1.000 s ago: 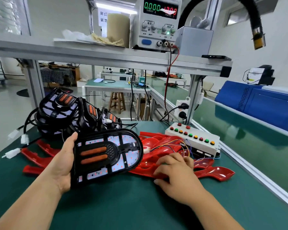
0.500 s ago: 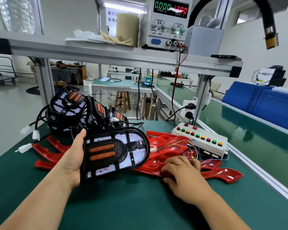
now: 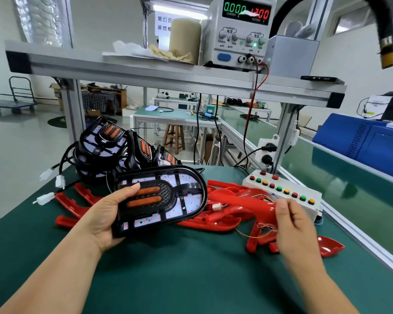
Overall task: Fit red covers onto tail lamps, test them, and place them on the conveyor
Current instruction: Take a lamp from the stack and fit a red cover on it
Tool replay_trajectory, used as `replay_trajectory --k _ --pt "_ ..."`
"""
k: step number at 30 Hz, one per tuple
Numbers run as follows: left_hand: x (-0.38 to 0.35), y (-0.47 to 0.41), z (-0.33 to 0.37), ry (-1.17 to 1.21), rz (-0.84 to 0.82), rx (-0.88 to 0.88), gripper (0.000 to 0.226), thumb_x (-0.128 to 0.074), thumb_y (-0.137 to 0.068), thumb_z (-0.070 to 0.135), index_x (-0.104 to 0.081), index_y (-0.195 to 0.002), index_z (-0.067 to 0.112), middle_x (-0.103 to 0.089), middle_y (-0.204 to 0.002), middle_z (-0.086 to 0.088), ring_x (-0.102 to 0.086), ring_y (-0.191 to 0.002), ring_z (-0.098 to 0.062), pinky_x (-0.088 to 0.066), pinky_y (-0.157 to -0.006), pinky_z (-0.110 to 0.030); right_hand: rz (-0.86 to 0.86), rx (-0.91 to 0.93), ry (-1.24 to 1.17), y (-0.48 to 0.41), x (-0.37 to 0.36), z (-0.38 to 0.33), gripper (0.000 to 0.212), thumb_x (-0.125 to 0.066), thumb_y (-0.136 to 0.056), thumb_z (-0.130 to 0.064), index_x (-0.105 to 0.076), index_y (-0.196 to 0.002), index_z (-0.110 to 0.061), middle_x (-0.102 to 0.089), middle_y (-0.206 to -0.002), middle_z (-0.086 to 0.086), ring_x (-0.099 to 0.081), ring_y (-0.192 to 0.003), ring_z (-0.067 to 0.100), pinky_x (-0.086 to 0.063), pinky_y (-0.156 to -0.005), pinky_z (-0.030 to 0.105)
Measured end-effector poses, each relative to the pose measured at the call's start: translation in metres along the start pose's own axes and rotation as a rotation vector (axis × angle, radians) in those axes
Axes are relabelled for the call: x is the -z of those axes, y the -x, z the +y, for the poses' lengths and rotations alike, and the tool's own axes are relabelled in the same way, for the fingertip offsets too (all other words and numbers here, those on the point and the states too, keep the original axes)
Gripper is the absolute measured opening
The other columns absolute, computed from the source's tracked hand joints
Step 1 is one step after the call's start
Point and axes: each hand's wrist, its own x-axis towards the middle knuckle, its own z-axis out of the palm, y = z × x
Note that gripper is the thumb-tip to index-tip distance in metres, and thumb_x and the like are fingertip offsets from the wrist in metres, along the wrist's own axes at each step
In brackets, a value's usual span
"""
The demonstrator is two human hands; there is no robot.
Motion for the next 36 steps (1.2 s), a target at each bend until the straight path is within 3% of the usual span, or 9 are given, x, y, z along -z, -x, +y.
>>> replay_trajectory --k 4,8,14,21,25,27,29,34,36 --pt "0.0 -0.001 -0.002 -0.032 -0.003 0.016 0.038 -0.062 -0.079 0.034 -0.079 -0.094 0.004 -0.072 -0.106 -0.024 -0.074 -0.09 -0.034 -0.061 -0.063 -0.041 0.103 -0.204 -0.254 -0.007 0.005 0.0 0.035 -0.046 -0.099 -0.038 -0.067 -0.082 -0.017 -0.068 -0.07 -0.005 -0.056 -0.059 0.003 -0.05 -0.054 0.015" --pt "-0.015 0.0 -0.015 -0.137 -0.038 0.09 0.047 -0.059 -0.079 0.045 -0.078 -0.098 0.005 -0.071 -0.108 -0.025 -0.073 -0.093 -0.036 -0.061 -0.065 -0.042 0.03 -0.27 -0.303 -0.009 -0.008 -0.013 0.039 -0.047 -0.099 -0.036 -0.071 -0.07 -0.028 -0.061 -0.058 -0.012 -0.05 -0.05 0.0 -0.045 -0.047 0.015" --pt "-0.038 -0.001 -0.03 -0.23 -0.038 0.064 0.067 -0.047 -0.08 0.068 -0.077 -0.104 0.014 -0.073 -0.107 -0.021 -0.072 -0.096 -0.035 -0.061 -0.067 -0.04 -0.159 -0.207 -0.069 -0.016 -0.056 -0.035 0.039 -0.046 -0.101 -0.036 -0.054 -0.071 -0.012 -0.049 -0.065 0.001 -0.042 -0.065 0.017 -0.039 -0.065 0.035" --pt "-0.037 0.001 -0.029 -0.184 0.024 0.047 0.081 -0.049 -0.067 0.079 -0.078 -0.1 0.011 -0.073 -0.105 -0.022 -0.073 -0.094 -0.036 -0.061 -0.064 -0.04 -0.187 -0.195 0.068 -0.015 -0.088 -0.036 0.047 -0.042 -0.101 -0.04 -0.05 -0.065 -0.01 -0.047 -0.063 0.002 -0.04 -0.063 0.019 -0.034 -0.064 0.033" --pt "-0.037 0.001 -0.027 -0.175 0.024 0.041 0.081 -0.041 -0.074 0.078 -0.079 -0.097 0.01 -0.073 -0.103 -0.023 -0.073 -0.092 -0.036 -0.06 -0.063 -0.039 -0.192 -0.343 -0.082 -0.015 -0.091 -0.028 0.047 -0.043 -0.101 -0.039 -0.062 -0.073 -0.006 -0.054 -0.057 -0.002 -0.044 -0.057 0.016 -0.037 -0.06 0.028" --pt "-0.039 0.0 -0.028 -0.182 0.01 0.06 0.083 -0.038 -0.076 0.078 -0.079 -0.096 0.009 -0.073 -0.102 -0.024 -0.073 -0.092 -0.036 -0.06 -0.062 -0.038 -0.194 -0.326 -0.071 -0.015 -0.091 -0.022 0.047 -0.044 -0.101 -0.041 -0.064 -0.075 -0.006 -0.061 -0.062 0.003 -0.05 -0.062 0.02 -0.043 -0.061 0.033" --pt "-0.041 0.0 -0.03 -0.199 0.002 0.061 0.083 -0.036 -0.075 0.078 -0.079 -0.094 0.01 -0.074 -0.101 -0.022 -0.073 -0.091 -0.035 -0.06 -0.062 -0.037 -0.194 -0.298 -0.062 -0.014 -0.09 -0.017 0.047 -0.045 -0.1 -0.043 -0.065 -0.079 -0.006 -0.068 -0.079 0.014 -0.058 -0.073 0.031 -0.052 -0.076 0.044" --pt "-0.045 0.001 -0.036 -0.227 -0.002 0.03 0.081 -0.048 -0.065 0.081 -0.078 -0.097 0.014 -0.074 -0.103 -0.018 -0.073 -0.094 -0.034 -0.062 -0.07 -0.039 -0.181 -0.138 0.14 -0.008 -0.084 -0.018 0.047 -0.041 -0.099 -0.046 -0.051 -0.063 -0.019 -0.056 -0.063 -0.005 -0.05 -0.062 0.014 -0.038 -0.061 0.032" --pt "-0.045 0.0 -0.037 -0.217 -0.007 0.02 0.078 -0.06 -0.062 0.075 -0.076 -0.103 0.011 -0.074 -0.105 -0.019 -0.072 -0.096 -0.036 -0.061 -0.073 -0.044 -0.212 -0.052 0.265 -0.008 -0.082 -0.017 0.043 -0.037 -0.099 -0.046 -0.049 -0.068 -0.02 -0.059 -0.073 -0.003 -0.052 -0.072 0.018 -0.038 -0.067 0.033"
